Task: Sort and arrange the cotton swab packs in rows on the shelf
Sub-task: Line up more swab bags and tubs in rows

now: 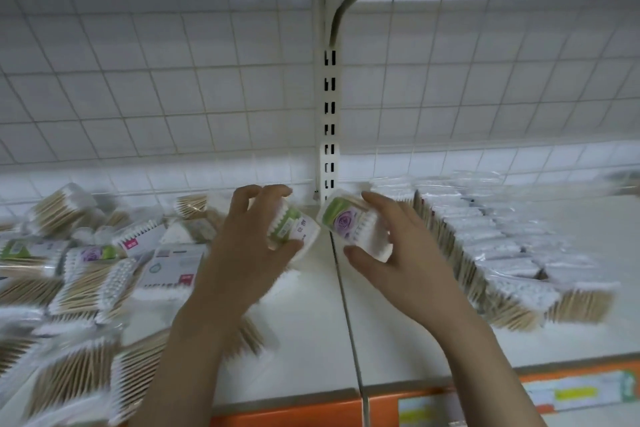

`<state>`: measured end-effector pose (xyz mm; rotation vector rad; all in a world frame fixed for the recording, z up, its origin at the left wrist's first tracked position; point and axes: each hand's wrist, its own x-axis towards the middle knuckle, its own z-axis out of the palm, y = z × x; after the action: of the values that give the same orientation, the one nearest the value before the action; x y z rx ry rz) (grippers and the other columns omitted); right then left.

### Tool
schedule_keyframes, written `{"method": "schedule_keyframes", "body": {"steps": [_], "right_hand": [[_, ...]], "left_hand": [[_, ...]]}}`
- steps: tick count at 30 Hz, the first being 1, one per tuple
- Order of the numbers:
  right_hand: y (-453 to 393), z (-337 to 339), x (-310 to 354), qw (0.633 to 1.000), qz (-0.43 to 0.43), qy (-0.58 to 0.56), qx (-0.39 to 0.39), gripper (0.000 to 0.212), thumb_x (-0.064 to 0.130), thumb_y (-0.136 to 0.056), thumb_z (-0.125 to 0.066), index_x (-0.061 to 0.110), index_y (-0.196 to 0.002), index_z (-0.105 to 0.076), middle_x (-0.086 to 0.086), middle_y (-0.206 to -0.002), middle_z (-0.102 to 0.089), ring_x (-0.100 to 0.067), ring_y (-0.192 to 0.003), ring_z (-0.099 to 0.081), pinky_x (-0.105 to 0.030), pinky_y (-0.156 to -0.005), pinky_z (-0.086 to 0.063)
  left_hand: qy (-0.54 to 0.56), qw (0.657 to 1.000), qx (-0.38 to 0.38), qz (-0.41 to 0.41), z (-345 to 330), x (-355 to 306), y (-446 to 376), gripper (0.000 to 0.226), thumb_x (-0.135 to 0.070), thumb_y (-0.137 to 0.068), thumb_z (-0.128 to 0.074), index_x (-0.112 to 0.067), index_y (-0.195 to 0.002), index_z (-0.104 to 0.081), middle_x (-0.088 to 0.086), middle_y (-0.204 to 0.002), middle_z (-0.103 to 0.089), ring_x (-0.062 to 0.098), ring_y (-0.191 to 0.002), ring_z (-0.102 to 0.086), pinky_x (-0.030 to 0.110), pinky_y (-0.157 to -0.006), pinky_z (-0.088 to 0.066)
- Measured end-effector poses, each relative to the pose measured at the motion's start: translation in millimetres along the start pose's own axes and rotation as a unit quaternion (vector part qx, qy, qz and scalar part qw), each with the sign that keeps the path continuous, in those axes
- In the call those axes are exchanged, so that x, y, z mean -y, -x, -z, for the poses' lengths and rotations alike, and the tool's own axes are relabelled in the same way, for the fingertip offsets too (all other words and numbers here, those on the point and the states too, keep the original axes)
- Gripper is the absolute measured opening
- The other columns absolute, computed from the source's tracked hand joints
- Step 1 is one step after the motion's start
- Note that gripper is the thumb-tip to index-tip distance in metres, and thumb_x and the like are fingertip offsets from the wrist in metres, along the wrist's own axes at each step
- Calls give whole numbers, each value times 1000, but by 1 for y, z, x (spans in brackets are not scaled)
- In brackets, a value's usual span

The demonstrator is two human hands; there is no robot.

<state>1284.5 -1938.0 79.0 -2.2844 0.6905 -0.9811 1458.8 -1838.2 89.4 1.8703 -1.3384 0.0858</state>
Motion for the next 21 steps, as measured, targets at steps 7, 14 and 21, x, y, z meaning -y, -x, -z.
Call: {"method": "schedule_keyframes", "body": {"steps": [7, 14, 21], "right_hand": [[27, 71, -3, 997, -15, -25, -77, 65, 31, -76, -64, 43, -130, -31, 22, -120, -48, 6, -106, -46, -6, -81, -37], [57, 155, -40, 988, -26, -15, -151, 58, 34, -73, -66, 53, -116, -32, 27, -110, -51, 2, -101, -49, -17, -74, -41], [87, 249, -117, 992, -47, 38, -110, 65, 25, -79, -67, 41, -133, -35, 38, -117, -40, -3, -110, -43, 2, -85, -27]], "left_hand": [[21, 998, -19, -61, -34, -79, 19, 70, -16, -70, -78, -26, -130, -45, -13, -131, -43, -9, -105, -35, 2, -86, -27], [5, 992, -61, -110, -81, -149, 24, 77, -11, -71, -76, -40, -132, -40, -4, -129, -36, -15, -93, -32, 9, -80, -28], [19, 994, -38, -101, -166, -241, 21, 74, -5, -74, -73, -40, -128, -36, 0, -129, -39, -12, -95, -30, 1, -82, -33]]}}
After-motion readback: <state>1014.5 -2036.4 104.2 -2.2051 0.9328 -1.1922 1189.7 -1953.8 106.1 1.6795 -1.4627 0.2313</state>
